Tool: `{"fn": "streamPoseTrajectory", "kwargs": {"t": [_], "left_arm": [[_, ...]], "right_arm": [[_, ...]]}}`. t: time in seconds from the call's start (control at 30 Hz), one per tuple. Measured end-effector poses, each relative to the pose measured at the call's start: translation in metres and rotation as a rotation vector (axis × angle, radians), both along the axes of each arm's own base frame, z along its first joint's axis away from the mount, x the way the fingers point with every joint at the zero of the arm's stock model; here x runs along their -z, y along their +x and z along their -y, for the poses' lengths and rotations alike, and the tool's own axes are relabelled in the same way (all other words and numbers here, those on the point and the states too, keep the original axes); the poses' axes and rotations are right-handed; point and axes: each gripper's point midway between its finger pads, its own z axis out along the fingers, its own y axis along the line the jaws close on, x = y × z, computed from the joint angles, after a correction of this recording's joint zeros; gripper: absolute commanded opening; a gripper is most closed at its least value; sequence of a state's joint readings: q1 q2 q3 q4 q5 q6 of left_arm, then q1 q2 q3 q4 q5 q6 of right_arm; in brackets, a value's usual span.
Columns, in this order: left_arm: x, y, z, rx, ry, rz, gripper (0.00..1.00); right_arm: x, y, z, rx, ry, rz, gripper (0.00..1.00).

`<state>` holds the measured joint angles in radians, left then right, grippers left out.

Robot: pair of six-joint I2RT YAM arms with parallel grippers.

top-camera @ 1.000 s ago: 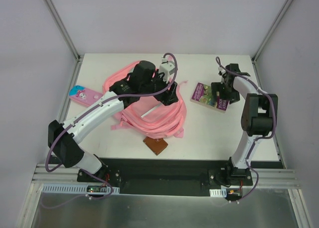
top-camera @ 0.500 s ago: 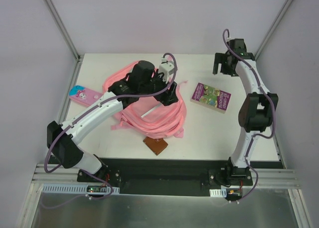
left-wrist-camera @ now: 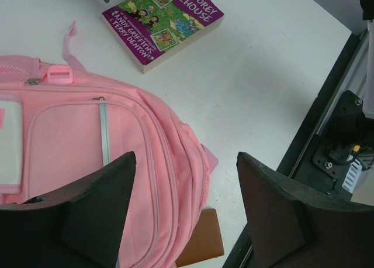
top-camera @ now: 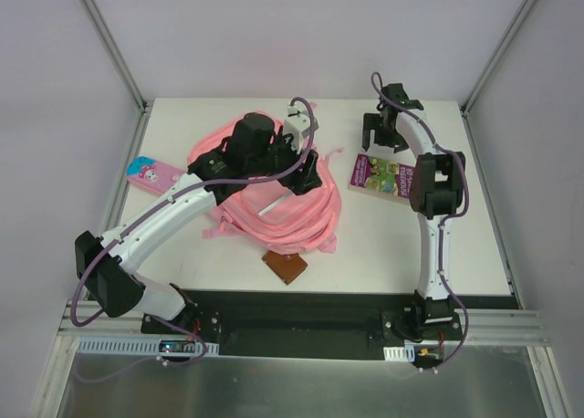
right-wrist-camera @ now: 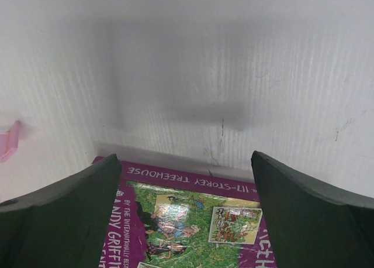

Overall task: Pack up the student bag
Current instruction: Adjust the book at the center of the board.

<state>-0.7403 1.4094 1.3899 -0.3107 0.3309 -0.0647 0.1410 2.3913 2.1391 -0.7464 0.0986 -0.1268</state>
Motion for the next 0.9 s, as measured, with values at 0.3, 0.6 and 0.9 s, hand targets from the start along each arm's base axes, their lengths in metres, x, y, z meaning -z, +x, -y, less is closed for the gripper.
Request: {"fn": "streamPoseTrajectory", "kwargs": {"t": [0.3,0.6,0.9], "left_arm": [[0.004,-0.002,-0.002,-0.001,0.005,-0.008,0.69],[0.004,-0.002,-0.002,-0.002,0.005,-0.007,0.70],[0.004,0.006,0.006,0.001,0.005,-0.005,0.73]], "right_arm": [[0.016,-0.015,-0.018,-0.079,0.047,-0.052,0.96],[0.024,-0.064,-0.036,-0.209,0.028,-0.103,0.96],[-0.050,-0.104,-0.024,-0.153,0.136,0.033,0.96]]}}
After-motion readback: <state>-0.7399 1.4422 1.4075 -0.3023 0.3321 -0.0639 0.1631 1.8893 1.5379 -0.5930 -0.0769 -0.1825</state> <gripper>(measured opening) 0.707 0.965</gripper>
